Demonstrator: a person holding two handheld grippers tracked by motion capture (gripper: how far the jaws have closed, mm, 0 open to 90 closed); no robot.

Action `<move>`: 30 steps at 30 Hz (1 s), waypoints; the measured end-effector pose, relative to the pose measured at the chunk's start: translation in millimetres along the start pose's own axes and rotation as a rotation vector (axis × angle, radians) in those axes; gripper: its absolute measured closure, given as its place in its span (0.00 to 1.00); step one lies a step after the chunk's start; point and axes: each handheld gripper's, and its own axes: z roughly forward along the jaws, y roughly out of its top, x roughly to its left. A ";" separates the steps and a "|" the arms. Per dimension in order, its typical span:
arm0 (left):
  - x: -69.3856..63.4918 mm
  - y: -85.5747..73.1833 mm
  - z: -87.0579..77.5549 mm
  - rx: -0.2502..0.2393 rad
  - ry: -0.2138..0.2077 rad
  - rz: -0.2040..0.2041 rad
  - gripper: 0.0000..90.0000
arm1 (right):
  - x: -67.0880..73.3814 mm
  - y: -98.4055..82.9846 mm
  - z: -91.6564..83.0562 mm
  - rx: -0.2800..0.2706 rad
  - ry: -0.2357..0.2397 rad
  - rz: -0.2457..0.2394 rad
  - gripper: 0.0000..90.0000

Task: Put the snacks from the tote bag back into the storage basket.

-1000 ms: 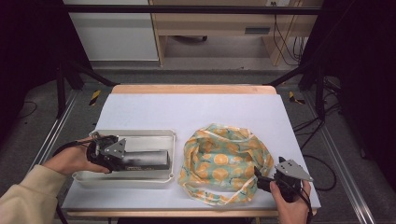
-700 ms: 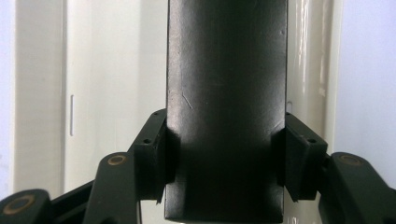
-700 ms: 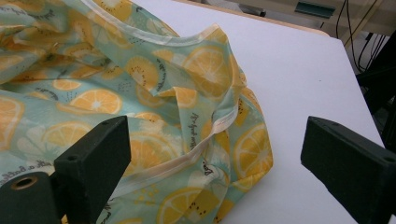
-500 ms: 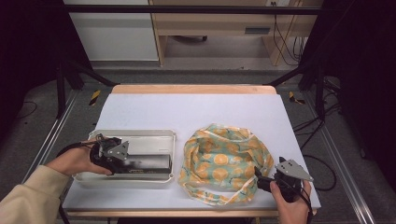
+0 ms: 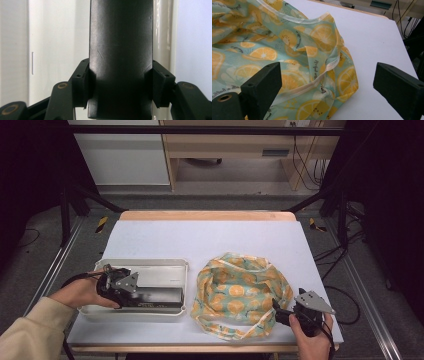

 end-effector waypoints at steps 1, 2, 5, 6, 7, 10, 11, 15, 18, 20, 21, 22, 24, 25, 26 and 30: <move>0.2 0.0 0.3 0.000 -0.002 -0.002 0.48 | -0.1 0.0 0.0 0.000 0.000 0.000 0.10; 0.5 0.0 0.8 0.000 -0.002 -0.003 0.48 | -0.1 0.0 0.0 0.000 0.000 -0.001 0.10; 1.3 -0.3 2.5 -0.005 -0.005 -0.008 0.48 | -0.1 0.0 -0.2 -0.001 0.001 0.000 0.10; 1.6 -0.3 2.7 -0.007 -0.005 -0.008 0.48 | -0.1 0.0 -0.1 -0.003 0.001 0.000 0.10; 1.8 -0.3 2.9 -0.007 -0.006 -0.007 0.48 | -0.1 0.0 -0.2 -0.003 0.001 0.001 0.09; 2.3 -0.5 3.3 -0.013 -0.011 -0.008 0.48 | -0.2 -0.1 -0.2 -0.002 0.000 0.002 0.09; 2.5 -0.5 3.4 -0.015 -0.013 -0.009 0.48 | -0.3 -0.1 -0.2 -0.002 0.000 0.001 0.09; 3.0 -0.1 4.2 -0.014 -0.022 -0.008 0.48 | -0.1 0.0 -0.2 -0.002 0.001 -0.001 0.09; 4.0 -1.1 5.0 -0.020 -0.027 -0.009 0.48 | 0.1 0.0 -0.1 0.000 0.002 0.000 0.09; 4.4 -1.8 5.7 -0.024 -0.031 -0.011 0.48 | 0.1 0.0 -0.2 0.000 0.002 0.000 0.09; 4.5 -2.2 6.2 -0.028 -0.032 -0.011 0.48 | 0.2 0.0 -0.1 0.002 0.002 0.001 0.09; 4.7 -2.3 6.3 -0.027 -0.033 -0.009 0.48 | 0.2 0.0 -0.1 0.003 0.003 0.001 0.09; 5.1 -3.1 7.1 -0.031 -0.036 -0.008 0.48 | 0.2 0.0 0.0 0.003 0.003 0.002 0.09; 5.2 -3.4 7.3 -0.033 -0.036 -0.008 0.48 | 0.3 0.0 0.0 0.003 0.003 0.001 0.09; 5.3 -3.8 7.6 -0.036 -0.036 -0.008 0.48 | 0.3 0.0 0.0 0.003 0.003 0.001 0.09; 5.7 -4.2 8.2 -0.038 -0.042 -0.011 0.48 | 0.3 0.1 0.1 0.004 0.003 0.002 0.09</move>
